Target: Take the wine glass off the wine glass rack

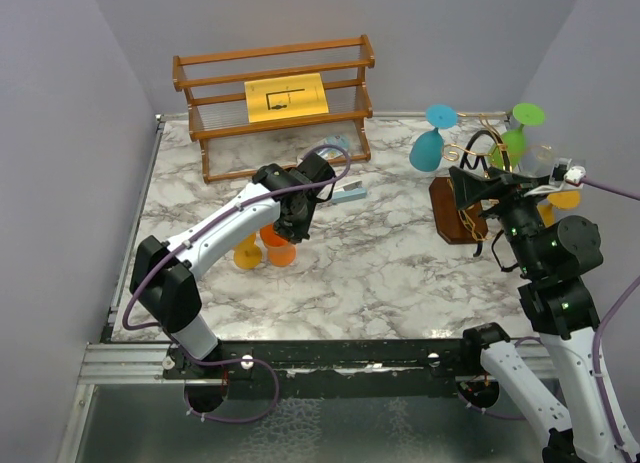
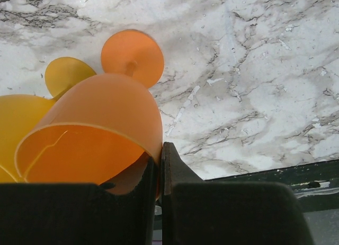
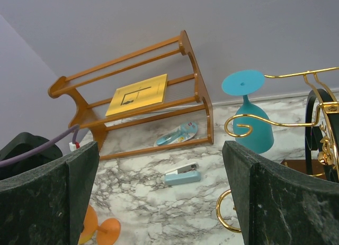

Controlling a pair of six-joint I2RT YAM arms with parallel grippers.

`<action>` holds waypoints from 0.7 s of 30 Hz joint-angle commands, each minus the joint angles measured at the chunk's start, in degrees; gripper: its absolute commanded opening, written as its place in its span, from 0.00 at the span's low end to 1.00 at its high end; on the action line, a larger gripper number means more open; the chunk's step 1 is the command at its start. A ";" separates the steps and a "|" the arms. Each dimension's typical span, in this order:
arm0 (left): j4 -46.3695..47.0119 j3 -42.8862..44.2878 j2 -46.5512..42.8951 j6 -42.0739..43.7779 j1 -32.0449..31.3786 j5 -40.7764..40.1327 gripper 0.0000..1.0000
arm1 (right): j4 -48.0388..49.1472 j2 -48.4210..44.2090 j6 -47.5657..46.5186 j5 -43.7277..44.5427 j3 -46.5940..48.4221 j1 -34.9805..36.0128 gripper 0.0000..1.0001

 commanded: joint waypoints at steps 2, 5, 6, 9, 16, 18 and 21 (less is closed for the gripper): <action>-0.06 -0.62 -0.73 0.05 -0.43 -1.93 0.11 | -0.61 -0.69 -0.72 1.28 1.49 0.37 0.99; -0.44 -0.49 -0.69 0.26 -0.43 -2.37 0.18 | -0.70 -0.49 -0.59 0.86 1.74 0.37 0.99; -0.58 -0.38 -0.72 0.32 -0.43 -2.45 0.20 | -0.63 -0.56 -0.53 0.75 1.88 0.37 0.99; -1.18 0.64 -1.04 0.45 -0.43 -3.20 0.28 | -0.62 -0.34 -0.45 0.50 2.39 0.37 0.99; -3.29 5.58 -1.83 0.91 -0.43 -4.48 0.40 | -0.96 0.19 -0.60 0.56 3.25 0.37 0.99; -3.98 7.41 -2.14 1.20 -0.41 -4.71 0.43 | -1.05 0.21 -0.56 0.73 3.34 0.37 0.99; -4.13 9.31 -3.05 1.50 -0.43 -4.79 0.48 | -1.28 0.19 -0.39 0.85 3.35 0.37 0.99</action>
